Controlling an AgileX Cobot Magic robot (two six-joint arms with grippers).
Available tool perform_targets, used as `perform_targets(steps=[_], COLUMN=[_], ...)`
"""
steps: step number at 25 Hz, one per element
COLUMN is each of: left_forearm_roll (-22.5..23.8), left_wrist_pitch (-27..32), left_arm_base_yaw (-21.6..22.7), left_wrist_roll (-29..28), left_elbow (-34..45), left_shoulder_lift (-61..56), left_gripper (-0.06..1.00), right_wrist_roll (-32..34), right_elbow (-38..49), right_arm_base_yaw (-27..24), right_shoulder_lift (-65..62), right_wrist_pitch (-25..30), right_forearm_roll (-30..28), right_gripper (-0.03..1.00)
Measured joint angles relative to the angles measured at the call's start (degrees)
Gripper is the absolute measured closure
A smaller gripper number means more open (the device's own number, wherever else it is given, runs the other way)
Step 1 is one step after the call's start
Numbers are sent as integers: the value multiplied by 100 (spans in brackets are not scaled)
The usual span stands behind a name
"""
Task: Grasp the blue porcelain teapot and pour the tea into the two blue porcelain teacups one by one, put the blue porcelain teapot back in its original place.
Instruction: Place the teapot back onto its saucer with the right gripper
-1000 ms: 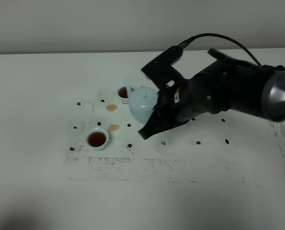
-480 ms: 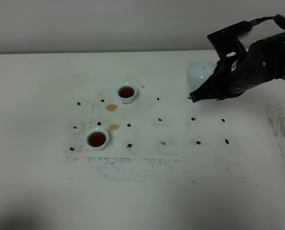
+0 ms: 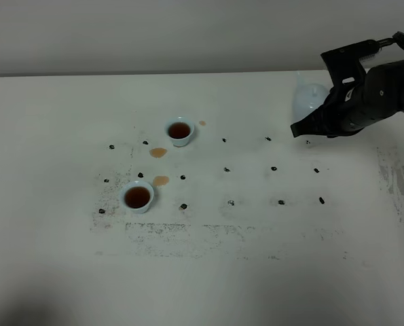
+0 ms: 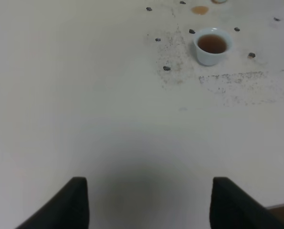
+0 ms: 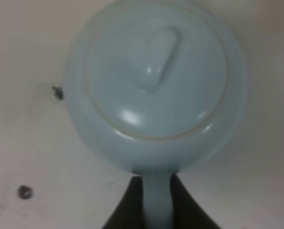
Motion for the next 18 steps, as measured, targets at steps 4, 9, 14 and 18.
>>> perform_targets(steps=[4, 9, 14, 18], left_forearm_roll=[0, 0, 0, 0], left_wrist_pitch=[0, 0, 0, 0], left_arm_base_yaw=[0, 0, 0, 0], left_wrist_roll=[0, 0, 0, 0], left_elbow=[0, 0, 0, 0], left_shoulder_lift=[0, 0, 0, 0], left_gripper=[38, 38, 38, 38], right_wrist_roll=[0, 0, 0, 0], right_elbow=[-110, -130, -136, -136], right_arm_base_yaw=[-21, -76, -116, -116], right_shoulder_lift=[211, 355, 360, 360], right_wrist_pitch=[-15, -46, -3, 69], right_forearm_roll=[82, 123, 123, 123], right_gripper=[89, 89, 89, 89])
